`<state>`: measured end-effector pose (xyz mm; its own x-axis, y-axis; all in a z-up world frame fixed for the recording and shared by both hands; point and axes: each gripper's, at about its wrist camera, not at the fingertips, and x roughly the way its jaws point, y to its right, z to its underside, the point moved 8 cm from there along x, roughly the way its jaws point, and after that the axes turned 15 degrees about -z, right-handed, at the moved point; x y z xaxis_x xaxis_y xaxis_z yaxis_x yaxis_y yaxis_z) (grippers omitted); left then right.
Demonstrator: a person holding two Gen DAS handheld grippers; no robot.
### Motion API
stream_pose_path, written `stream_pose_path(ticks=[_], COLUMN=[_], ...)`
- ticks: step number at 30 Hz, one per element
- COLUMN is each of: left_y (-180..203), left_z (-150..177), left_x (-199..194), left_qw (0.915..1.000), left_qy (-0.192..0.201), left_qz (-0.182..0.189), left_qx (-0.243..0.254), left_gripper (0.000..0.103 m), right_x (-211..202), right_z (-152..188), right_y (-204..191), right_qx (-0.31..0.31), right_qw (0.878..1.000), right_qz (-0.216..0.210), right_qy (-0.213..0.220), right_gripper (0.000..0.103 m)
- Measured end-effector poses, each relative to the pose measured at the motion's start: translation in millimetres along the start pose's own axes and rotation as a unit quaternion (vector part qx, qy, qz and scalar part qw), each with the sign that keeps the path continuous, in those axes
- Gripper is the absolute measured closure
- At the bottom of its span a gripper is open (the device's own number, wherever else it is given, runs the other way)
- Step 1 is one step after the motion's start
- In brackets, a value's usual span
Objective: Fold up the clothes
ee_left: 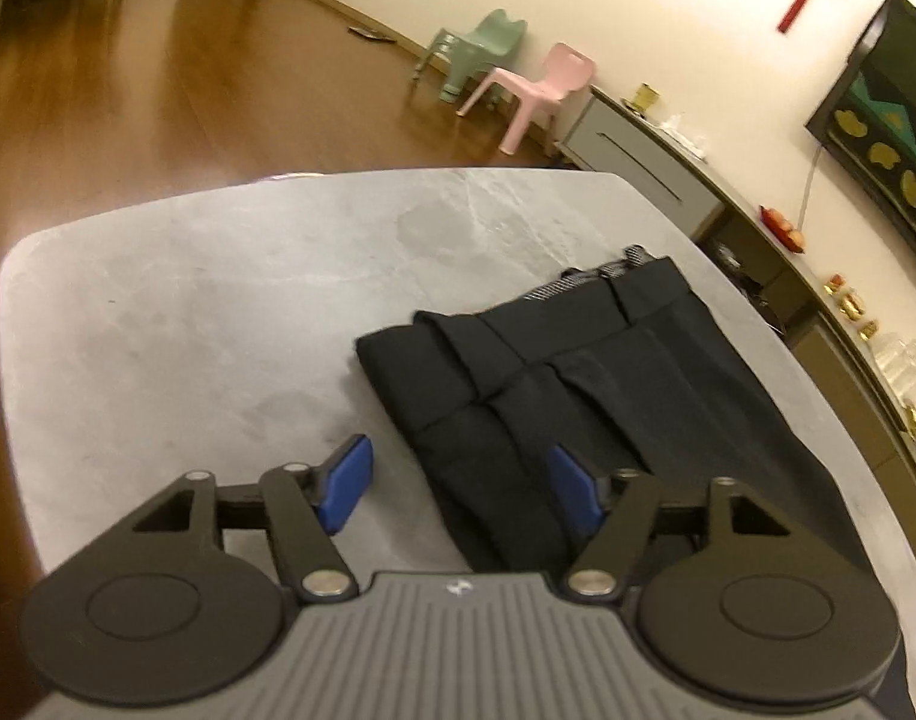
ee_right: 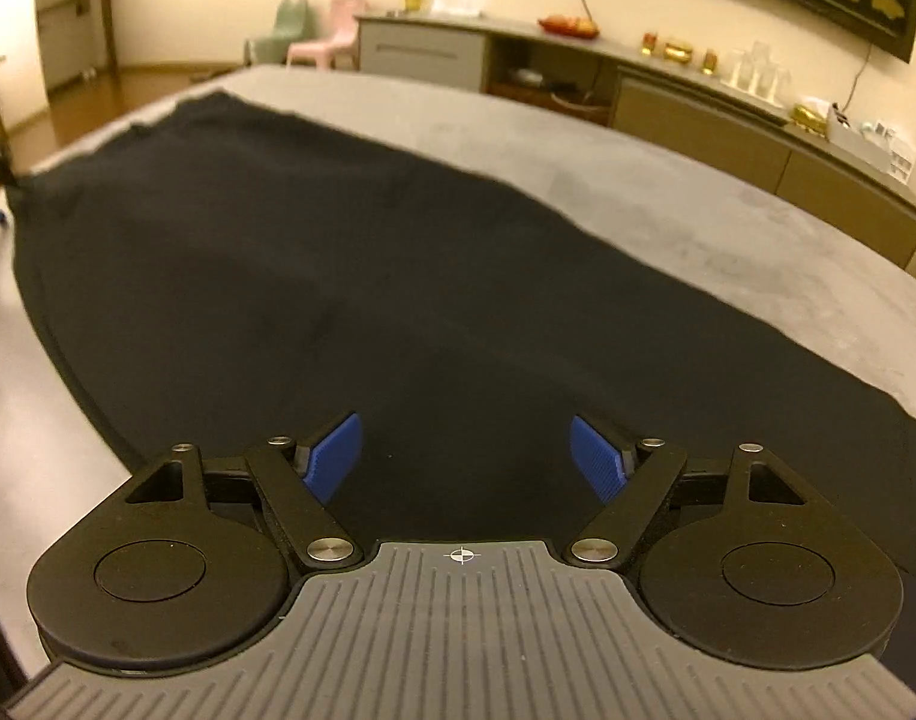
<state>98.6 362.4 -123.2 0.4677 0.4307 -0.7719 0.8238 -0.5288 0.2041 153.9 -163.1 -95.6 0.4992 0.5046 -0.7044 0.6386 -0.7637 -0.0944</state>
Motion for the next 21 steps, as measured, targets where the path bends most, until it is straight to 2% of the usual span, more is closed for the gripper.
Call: stream_pose_path(ticks=[3, 5, 6, 9, 10, 13, 18, 21], left_y=[2.3, 4.5, 5.5, 8.0, 8.7, 8.7, 7.3, -2.7], left_z=[0.0, 1.5, 2.1, 2.7, 3.0, 3.8, 4.3, -4.7], left_x=[-0.6, -0.2, 0.1, 2.3, 3.1, 3.5, 3.7, 6.5], left_qw=[0.9997, 0.9988, 0.9981, 0.9971, 0.9968, 0.9960, 0.9941, 0.9973], left_qy=[-0.014, -0.029, -0.036, -0.047, -0.049, -0.055, -0.066, -0.049], left_qz=[0.019, 0.037, 0.045, 0.056, 0.058, 0.066, 0.081, 0.052], left_qx=[-0.008, -0.016, -0.020, -0.022, -0.022, -0.026, -0.030, -0.015], left_gripper=[0.035, 0.035, 0.035, 0.033, 0.032, 0.030, 0.029, 0.028], right_x=[3.8, -3.0, -4.8, -9.4, -11.2, 23.3, 83.9, 125.9], right_z=[5.8, 4.9, -2.4, -29.6, -38.6, -63.6, -102.1, -112.1], right_y=[7.5, 11.1, -2.8, -59.5, -78.6, -160.0, -299.3, -356.7], right_qx=[0.020, 0.031, 0.021, -0.015, -0.027, -0.078, -0.163, -0.210], right_qw=[1.000, 0.999, 0.999, 0.999, 0.997, 0.991, 0.964, 0.949], right_qz=[0.015, 0.034, 0.028, -0.014, -0.028, -0.093, -0.203, -0.234], right_qy=[-0.007, -0.008, 0.003, 0.045, 0.060, 0.060, 0.054, 0.030], right_gripper=[0.021, 0.025, 0.026, 0.024, 0.021, 0.018, 0.016, 0.015])
